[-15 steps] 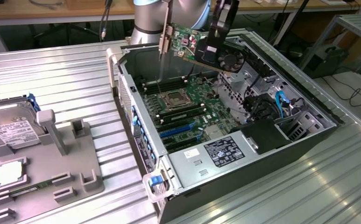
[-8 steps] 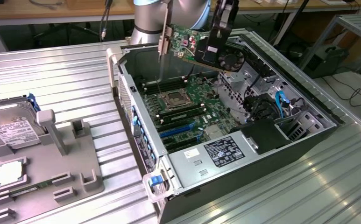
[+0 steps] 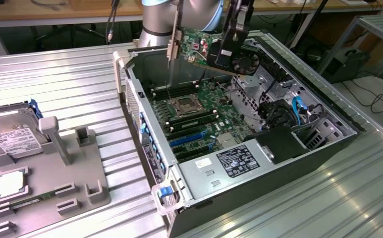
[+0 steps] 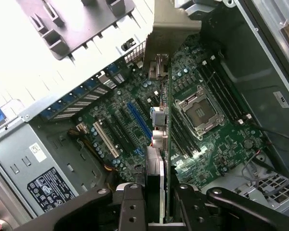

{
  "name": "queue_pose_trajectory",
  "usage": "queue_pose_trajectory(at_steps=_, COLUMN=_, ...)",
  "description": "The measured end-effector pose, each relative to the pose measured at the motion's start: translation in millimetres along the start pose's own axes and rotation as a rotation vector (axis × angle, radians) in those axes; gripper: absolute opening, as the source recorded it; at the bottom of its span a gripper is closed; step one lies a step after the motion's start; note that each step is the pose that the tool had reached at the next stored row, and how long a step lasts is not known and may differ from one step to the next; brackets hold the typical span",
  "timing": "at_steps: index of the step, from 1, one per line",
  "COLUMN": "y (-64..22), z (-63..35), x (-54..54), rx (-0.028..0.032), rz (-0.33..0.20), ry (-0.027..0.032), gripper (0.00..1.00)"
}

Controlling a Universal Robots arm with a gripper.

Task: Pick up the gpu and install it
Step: 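Insert the gpu into the slot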

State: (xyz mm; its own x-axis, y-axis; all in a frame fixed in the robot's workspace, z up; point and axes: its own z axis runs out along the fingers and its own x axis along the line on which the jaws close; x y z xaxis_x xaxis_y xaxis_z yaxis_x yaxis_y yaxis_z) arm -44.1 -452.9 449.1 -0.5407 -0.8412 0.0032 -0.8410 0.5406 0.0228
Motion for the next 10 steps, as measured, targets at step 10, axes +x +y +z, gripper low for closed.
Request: queue_pose_trajectory(at_steps=10, y=0.0, z=0.0, x=0.0, rx=0.0003, rz=-0.103, ry=0.0024, gripper=0.28)
